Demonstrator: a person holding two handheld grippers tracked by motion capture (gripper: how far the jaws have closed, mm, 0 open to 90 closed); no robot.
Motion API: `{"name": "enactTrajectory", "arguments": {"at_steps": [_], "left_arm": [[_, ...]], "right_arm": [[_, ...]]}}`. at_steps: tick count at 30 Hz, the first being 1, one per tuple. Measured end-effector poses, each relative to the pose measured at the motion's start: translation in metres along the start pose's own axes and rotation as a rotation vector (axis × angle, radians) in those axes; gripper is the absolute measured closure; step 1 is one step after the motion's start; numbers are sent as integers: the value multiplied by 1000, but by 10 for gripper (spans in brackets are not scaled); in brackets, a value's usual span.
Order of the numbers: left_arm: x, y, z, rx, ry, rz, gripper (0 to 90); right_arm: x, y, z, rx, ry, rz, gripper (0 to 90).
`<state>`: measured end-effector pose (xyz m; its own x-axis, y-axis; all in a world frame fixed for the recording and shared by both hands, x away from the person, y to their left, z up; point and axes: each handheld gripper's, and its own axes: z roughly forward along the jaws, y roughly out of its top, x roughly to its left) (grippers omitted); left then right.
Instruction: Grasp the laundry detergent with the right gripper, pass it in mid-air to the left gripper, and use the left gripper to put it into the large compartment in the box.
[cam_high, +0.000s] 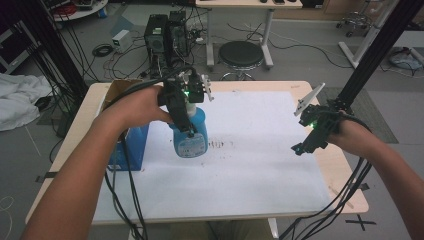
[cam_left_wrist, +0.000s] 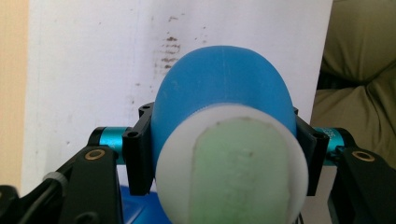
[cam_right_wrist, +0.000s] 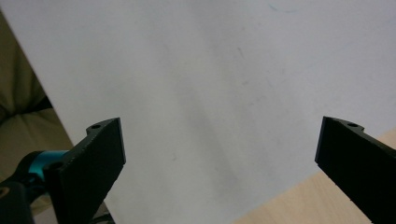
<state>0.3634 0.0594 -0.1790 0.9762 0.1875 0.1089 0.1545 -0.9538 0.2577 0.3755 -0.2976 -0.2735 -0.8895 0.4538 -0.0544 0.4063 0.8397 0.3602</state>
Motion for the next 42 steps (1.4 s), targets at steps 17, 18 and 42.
{"name": "enactTrajectory", "arguments": {"at_steps": [17, 18, 42], "left_arm": [[34, -36, -67, 7, 69, -184, 380], [34, -39, -69, 6, 74, -197, 381], [64, -112, -122, -9, 183, -432, 382]], "right_arm": [[-12, -5, -6, 68, -14, -49, 8], [-13, -4, -7, 67, -12, -48, 8], [-25, -5, -13, 57, -14, -52, 8]]}}
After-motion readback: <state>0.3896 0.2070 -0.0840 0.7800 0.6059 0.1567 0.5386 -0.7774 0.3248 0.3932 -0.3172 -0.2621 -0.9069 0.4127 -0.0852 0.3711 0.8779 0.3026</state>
